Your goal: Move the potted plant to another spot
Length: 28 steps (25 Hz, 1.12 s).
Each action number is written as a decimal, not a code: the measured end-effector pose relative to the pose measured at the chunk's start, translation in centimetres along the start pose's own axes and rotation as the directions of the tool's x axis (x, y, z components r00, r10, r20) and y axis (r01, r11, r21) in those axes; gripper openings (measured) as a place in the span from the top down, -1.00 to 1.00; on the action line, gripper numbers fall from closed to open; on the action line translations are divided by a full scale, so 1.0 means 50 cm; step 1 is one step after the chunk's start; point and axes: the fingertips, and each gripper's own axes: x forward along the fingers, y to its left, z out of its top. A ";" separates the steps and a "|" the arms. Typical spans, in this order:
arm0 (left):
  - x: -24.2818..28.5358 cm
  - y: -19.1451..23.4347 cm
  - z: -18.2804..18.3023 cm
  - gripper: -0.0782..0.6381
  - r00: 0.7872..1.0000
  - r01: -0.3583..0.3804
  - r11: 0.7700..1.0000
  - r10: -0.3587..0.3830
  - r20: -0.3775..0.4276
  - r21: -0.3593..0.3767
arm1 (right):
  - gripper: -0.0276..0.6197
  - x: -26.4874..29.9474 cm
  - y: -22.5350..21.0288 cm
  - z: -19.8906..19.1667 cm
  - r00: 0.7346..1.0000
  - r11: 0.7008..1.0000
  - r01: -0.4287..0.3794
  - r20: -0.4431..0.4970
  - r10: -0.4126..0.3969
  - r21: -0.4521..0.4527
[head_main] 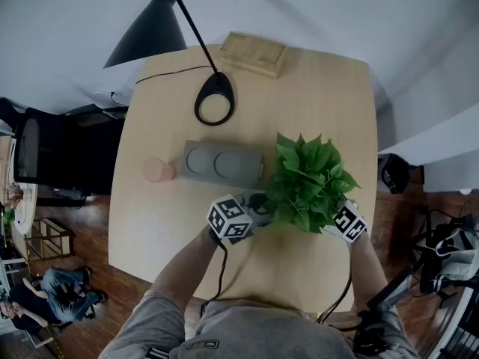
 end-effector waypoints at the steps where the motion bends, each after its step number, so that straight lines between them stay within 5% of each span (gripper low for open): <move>1: -0.002 -0.001 0.000 0.18 1.000 -0.003 1.000 0.003 0.001 0.001 | -0.55 -0.004 0.000 0.000 1.000 1.000 0.008 0.001 -0.008 0.001; 10: -0.071 -0.039 -0.005 0.18 0.997 -0.079 0.997 0.078 0.027 0.019 | -0.55 -0.080 0.054 -0.010 0.994 0.992 0.111 0.013 -0.111 0.052; 17: -0.159 -0.119 0.019 0.25 0.979 -0.151 0.987 0.142 0.143 0.051 | -0.52 -0.143 0.151 0.044 0.981 0.983 0.164 0.089 -0.171 0.082; 28: -0.317 -0.249 0.030 0.49 0.950 -0.175 0.979 0.141 0.277 0.102 | 0.33 -0.154 0.291 0.211 0.925 0.946 0.252 0.238 -0.297 0.202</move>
